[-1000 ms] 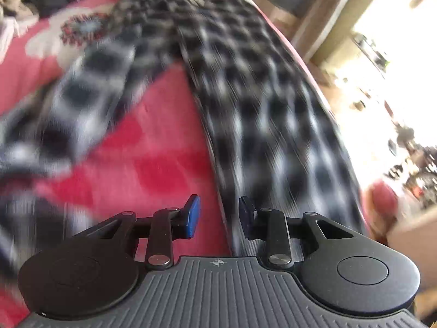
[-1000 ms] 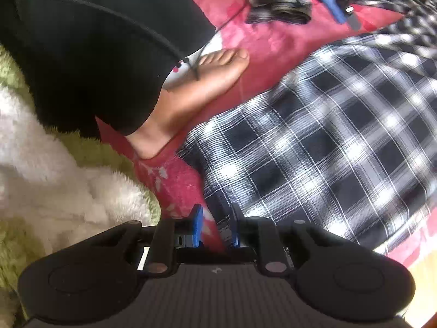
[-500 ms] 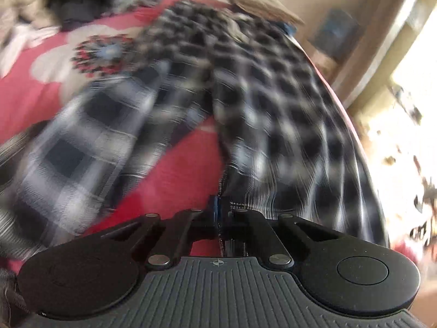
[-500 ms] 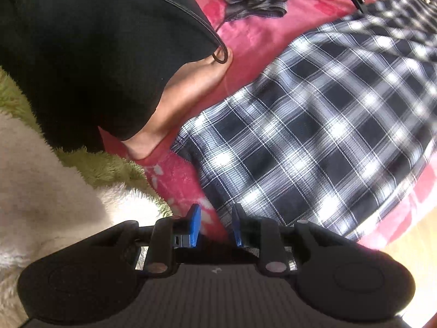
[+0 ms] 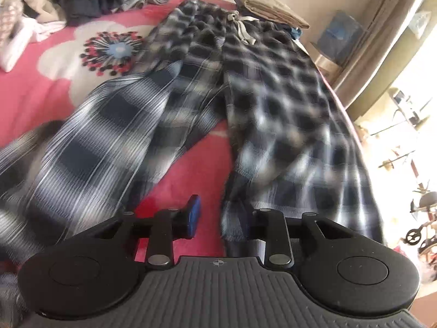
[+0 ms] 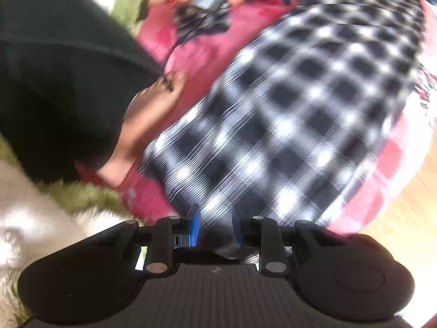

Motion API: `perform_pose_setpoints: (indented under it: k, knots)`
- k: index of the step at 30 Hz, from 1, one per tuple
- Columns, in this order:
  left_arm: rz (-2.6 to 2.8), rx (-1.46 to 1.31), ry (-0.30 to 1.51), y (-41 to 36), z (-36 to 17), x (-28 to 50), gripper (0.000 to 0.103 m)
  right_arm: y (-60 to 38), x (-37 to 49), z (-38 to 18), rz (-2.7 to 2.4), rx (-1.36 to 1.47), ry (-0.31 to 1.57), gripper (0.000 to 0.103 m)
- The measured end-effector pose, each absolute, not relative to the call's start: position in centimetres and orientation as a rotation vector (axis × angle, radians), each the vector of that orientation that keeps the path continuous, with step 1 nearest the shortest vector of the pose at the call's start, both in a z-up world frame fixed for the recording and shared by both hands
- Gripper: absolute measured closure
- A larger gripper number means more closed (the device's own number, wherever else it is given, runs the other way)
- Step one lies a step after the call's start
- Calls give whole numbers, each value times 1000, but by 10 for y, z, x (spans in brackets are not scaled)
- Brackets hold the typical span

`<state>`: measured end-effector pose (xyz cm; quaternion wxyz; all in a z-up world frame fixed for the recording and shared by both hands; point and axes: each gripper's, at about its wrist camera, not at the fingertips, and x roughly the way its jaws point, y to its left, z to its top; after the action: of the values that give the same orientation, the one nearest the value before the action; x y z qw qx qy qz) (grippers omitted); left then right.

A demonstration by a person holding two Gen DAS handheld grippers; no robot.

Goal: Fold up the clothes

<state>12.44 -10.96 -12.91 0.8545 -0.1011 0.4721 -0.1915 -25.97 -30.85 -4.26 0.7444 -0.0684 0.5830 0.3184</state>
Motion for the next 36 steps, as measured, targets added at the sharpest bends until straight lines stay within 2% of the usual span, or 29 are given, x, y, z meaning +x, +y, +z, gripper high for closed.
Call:
perform_pose_setpoints:
  k: [9,11,16,19,23,26,29,31,33,36]
  knots:
    - [-354,-405,1014,-117,-135,185,74,-304,-270,-38,652,-123,1291,76]
    - [-355,-408,1008,-120,-138,192,78,-302,-273,-36,634,-126,1303,75]
    - [-356,-416,994,-129,-143,208,96,-297,-278,-29,595,-128,1326,75]
    - [-356,-420,985,-134,-146,217,103,-294,-281,-25,575,-126,1332,68]
    - [-299,-330,905,-136,-140,215,103,-291,-279,-27,563,-133,1338,67]
    - [-297,-334,916,-129,-143,219,103,-291,-279,-27,555,-133,1346,67]
    - [-308,-315,931,-126,-138,214,99,-293,-278,-29,543,-133,1343,67]
    - [-301,-294,920,-122,-131,205,88,-297,-276,-29,524,-132,1334,67]
    - [-298,-259,875,-116,-119,192,83,-305,-273,-26,493,-139,1308,67]
    - [-353,-159,798,-111,-94,162,81,-324,-265,-18,421,-119,1248,67]
